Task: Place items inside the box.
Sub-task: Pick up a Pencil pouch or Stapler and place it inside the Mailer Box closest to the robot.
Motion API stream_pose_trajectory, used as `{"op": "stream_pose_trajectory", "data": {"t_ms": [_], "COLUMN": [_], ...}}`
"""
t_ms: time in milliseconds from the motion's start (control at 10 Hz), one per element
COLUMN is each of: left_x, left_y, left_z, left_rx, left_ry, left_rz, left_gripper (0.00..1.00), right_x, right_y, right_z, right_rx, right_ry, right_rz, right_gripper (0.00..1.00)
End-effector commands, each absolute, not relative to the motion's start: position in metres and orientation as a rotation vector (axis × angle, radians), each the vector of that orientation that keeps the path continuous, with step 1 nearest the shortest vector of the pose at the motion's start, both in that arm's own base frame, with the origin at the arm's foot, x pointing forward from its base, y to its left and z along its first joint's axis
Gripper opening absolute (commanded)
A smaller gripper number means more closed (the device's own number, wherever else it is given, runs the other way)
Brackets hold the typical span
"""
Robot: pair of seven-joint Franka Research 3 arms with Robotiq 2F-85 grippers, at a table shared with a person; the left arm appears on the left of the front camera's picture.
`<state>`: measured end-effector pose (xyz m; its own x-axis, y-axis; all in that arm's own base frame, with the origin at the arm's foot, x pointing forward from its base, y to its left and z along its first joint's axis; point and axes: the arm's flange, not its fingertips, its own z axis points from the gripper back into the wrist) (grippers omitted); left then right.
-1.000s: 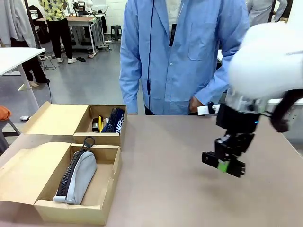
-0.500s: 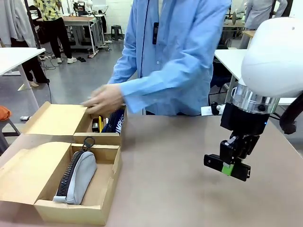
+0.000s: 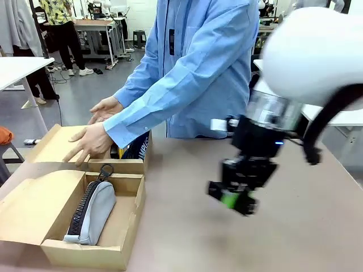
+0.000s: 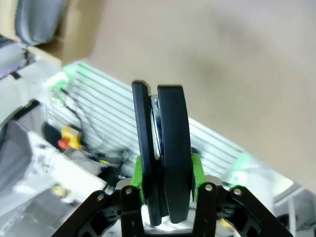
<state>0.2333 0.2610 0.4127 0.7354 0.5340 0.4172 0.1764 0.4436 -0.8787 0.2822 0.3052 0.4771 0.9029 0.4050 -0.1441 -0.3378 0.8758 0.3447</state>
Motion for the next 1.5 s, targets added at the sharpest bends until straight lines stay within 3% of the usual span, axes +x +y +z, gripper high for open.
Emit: {"op": "stream_pose_trajectory", "data": {"t_ms": [0, 200, 400, 800, 1400], "left_x": [0.233, 0.233, 0.233, 0.233, 0.233], "left_y": [0.261, 0.261, 0.261, 0.261, 0.261], "left_z": [0.413, 0.413, 0.413, 0.413, 0.413], "left_rx": [-1.123, -1.123, -1.123, -1.123, -1.123], "left_ry": [-0.772, -0.772, -0.772, -0.772, -0.772], "left_rz": [0.239, 0.239, 0.239, 0.239, 0.239], "left_gripper": [1.00, 1.00, 1.00, 1.00, 1.00], "right_x": [0.290, 0.293, 0.294, 0.221, 0.238], "right_y": [0.401, 0.427, 0.331, 0.165, 0.163], "right_z": [0.477, 0.470, 0.489, 0.486, 0.492], "right_rx": [0.292, 0.179, 0.255, 0.346, 0.345], "right_ry": [0.179, 0.130, 0.061, 0.016, 0.028], "right_rz": [0.300, 0.159, 0.018, -0.216, -0.215], "right_gripper": [0.41, 0.41, 0.41, 0.41, 0.41]}}
